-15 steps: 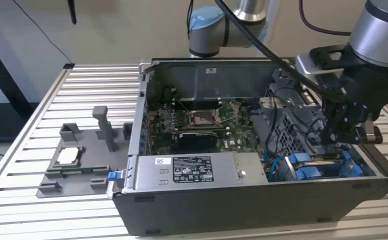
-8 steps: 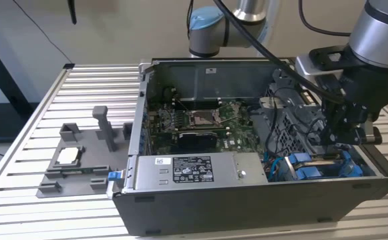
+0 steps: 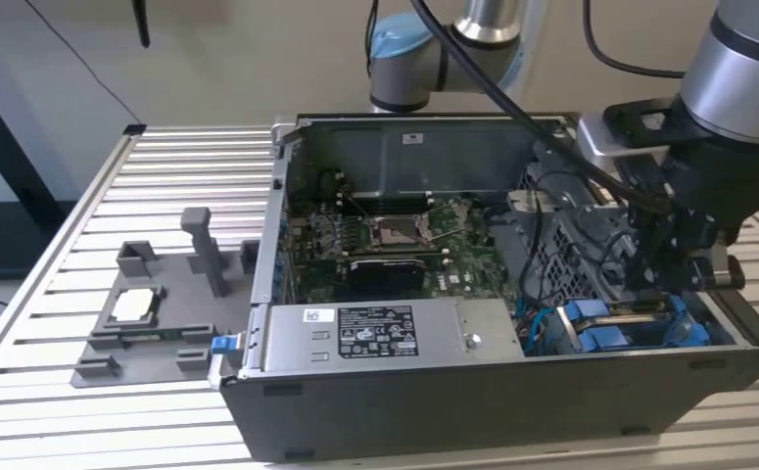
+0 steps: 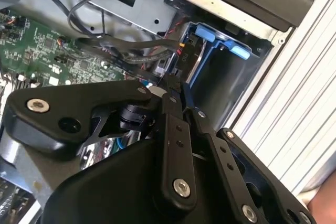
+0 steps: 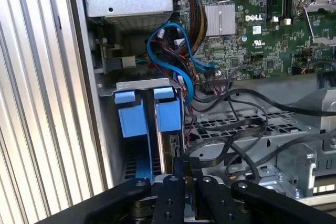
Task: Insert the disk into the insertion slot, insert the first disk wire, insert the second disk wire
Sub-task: 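Insert the second disk wire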
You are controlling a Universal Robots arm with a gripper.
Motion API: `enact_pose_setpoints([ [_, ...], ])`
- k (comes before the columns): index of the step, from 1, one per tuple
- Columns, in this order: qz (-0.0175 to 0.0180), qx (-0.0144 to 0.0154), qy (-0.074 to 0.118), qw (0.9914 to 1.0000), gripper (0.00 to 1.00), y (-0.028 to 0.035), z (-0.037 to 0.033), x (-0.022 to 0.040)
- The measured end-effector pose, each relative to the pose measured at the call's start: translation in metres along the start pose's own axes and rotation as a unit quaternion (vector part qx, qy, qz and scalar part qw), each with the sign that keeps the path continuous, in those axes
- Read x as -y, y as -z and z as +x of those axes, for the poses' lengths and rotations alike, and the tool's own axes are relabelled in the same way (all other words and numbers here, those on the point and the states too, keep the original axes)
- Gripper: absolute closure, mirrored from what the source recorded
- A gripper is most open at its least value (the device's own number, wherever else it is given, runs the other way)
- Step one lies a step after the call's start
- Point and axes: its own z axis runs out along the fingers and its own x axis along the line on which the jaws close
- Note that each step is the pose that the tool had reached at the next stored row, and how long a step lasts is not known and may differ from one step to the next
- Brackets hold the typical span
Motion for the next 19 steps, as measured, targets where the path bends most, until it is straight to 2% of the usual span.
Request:
enact_pose_setpoints([
  [10, 0.0003, 0.0006, 0.004, 0.99999, 0.84, -0.0059, 0.0044, 0.0017],
  [19, 0.0011, 0.0035, 0.021, 0.99978, 0.84, -0.0108, 0.0049, 0.0020],
])
